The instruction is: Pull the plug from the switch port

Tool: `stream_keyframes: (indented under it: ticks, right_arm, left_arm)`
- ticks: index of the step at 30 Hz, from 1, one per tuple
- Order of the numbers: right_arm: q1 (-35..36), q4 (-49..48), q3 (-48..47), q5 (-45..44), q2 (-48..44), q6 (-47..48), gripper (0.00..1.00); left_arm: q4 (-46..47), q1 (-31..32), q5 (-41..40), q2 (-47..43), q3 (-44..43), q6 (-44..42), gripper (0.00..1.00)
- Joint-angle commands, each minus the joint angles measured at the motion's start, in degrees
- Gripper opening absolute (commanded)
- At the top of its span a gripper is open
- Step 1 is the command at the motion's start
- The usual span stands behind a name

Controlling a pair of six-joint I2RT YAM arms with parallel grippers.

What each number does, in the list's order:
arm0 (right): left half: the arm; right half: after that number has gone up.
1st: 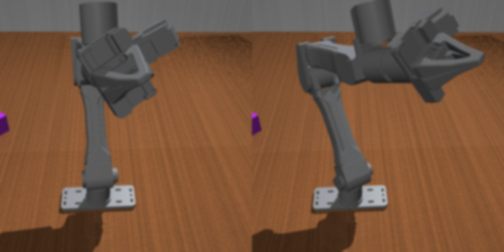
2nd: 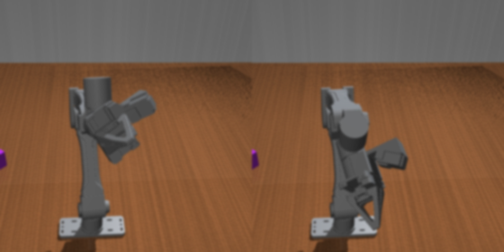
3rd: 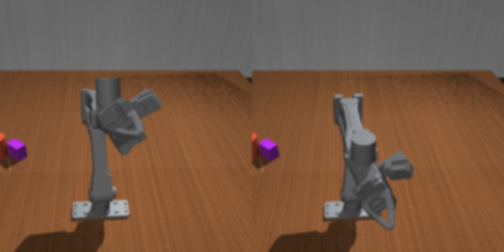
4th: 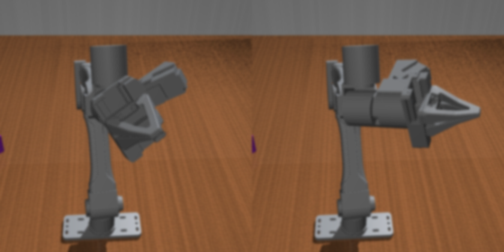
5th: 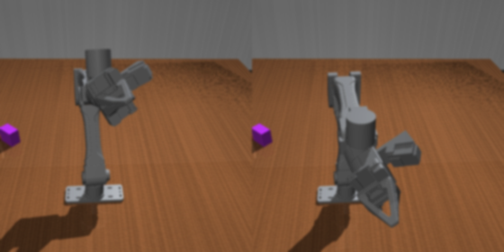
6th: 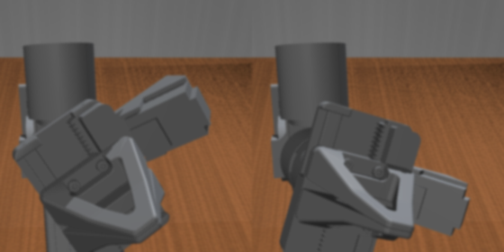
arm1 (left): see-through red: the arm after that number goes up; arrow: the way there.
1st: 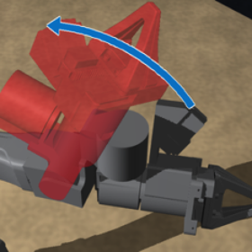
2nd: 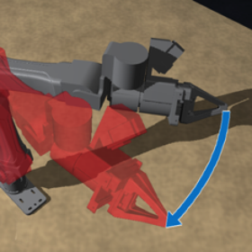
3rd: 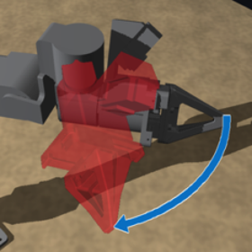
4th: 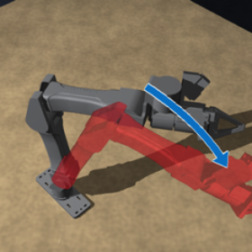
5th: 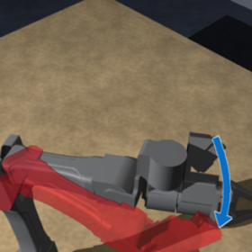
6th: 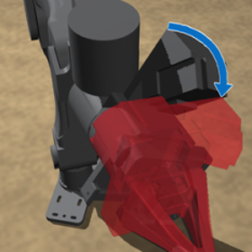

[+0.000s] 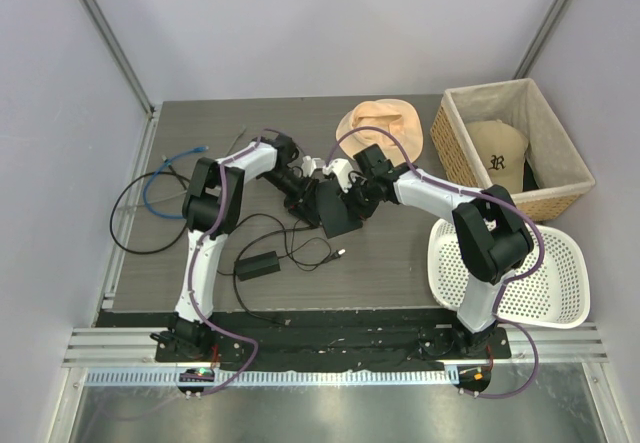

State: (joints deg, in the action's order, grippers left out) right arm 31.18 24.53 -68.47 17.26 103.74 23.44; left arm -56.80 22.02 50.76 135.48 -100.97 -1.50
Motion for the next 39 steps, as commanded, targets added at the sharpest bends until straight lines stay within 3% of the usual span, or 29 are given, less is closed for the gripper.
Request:
stream_keyframes:
  ticks: [1,18,19,21,22,31,39]
  right_arm:
    - [0.3,1.2,0.5,-1.6,1.3,0.2,0.02]
    - [0.6,0.8,1.0,-1.7,1.4,0.3,0.02]
    - [0.6,0.8,1.0,-1.7,1.3,0.2,0.02]
    - [0.7,0.9,1.2,-1.8,1.4,0.4,0.02]
    - [0.7,0.9,1.2,-1.9,1.4,0.4,0.02]
    - [0.8,1.0,-0.9,-1.4,1.3,-0.2,0.01]
    - [1.6,1.0,-8.3,-0.1,5.6,-1.5,0.01]
  left_arm:
    - [8.5,1.2,-9.3,1.3,-0.3,0.8,0.24]
    - [8.9,2.7,-11.5,3.6,-5.2,7.1,0.22]
    - [9.0,2.6,-11.6,3.8,-5.3,7.2,0.2]
    - [9.2,2.7,-12.1,4.1,-5.3,7.6,0.02]
    - [9.3,2.7,-13.0,4.1,-5.3,7.8,0.0]
    - [8.3,2.6,-14.8,4.6,-6.0,6.9,0.0]
    - [1.8,2.4,-14.1,8.7,-12.8,3.7,0.0]
